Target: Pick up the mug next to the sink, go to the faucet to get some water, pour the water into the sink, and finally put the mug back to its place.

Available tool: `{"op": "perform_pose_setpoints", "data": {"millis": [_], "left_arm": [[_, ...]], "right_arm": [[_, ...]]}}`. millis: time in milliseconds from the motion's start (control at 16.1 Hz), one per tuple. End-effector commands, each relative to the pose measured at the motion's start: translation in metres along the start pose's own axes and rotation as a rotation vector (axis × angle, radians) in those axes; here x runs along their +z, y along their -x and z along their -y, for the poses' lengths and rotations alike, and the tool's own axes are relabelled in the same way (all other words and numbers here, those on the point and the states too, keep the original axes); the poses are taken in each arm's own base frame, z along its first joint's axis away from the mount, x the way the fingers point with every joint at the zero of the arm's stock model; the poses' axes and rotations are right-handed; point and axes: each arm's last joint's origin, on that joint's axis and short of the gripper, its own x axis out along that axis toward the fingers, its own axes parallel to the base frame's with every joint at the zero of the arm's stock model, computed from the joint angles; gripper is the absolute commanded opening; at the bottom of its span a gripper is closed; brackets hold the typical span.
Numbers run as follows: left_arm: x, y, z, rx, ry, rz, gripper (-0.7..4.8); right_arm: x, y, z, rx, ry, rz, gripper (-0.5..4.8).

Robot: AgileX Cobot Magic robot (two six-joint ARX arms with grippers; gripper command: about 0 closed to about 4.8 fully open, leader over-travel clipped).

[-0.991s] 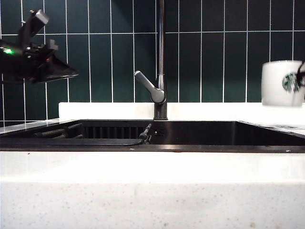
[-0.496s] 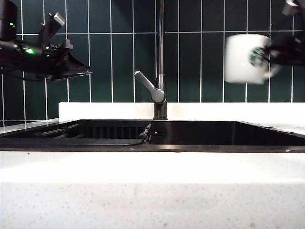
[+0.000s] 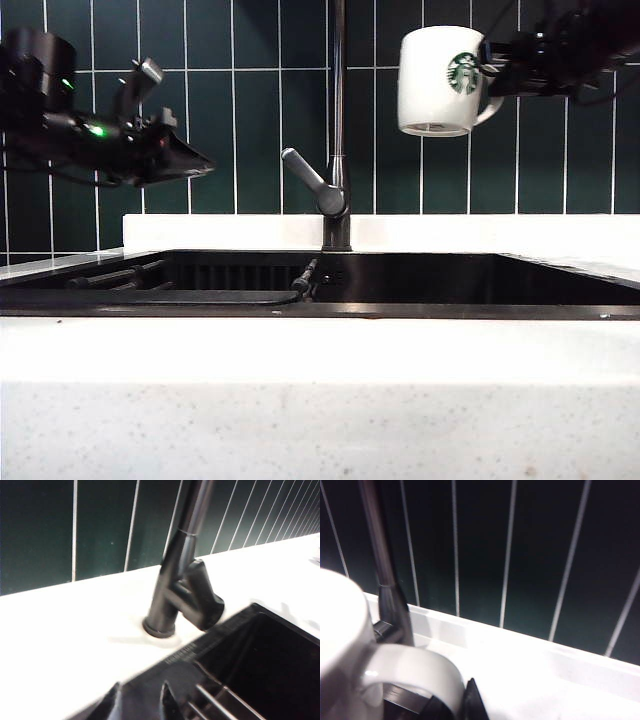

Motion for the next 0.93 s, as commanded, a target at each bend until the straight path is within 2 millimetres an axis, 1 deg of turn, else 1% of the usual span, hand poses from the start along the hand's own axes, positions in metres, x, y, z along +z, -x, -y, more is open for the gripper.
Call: {"op": "perform_pose_setpoints", "data": {"millis": [62,124,186,372,434,682,929], "left_arm": [[0.002,-0.016,-0.010,-0.048,-0.014,0.010,1.27],[0.003,-0.027,-0.014,-0.061,-0.017,0.011,1.28],[0.003,-0.034,-0.018,-0.067,-0.018,0.012,1.28],[0.007,-0.057,-0.021,-0.117,-0.040,0.026,1.29],[0.011,-0.072,-0.018,-0.164,-0.062,0.040,1.29],[0.018,-0.097,-0.011,-0.246,-0.097,0.066,1.30],[0.022,-0.109,0.003,-0.324,-0.127,0.084,1.29]], "right_arm": [[0.018,-0.006,-0.009,0.073,-0.001,0.092,-0.01],[0.020,-0.009,-0.015,0.100,-0.001,0.094,-0.01],[0.021,-0.012,-0.019,0.115,-0.002,0.091,-0.01],[0.027,-0.019,-0.033,0.159,-0.005,0.082,-0.01],[0.032,-0.024,-0.040,0.178,-0.006,0.081,-0.01],[0.040,-0.031,-0.045,0.198,-0.009,0.066,-0.01],[0.041,-0.031,-0.045,0.204,-0.009,0.062,-0.01]]}}
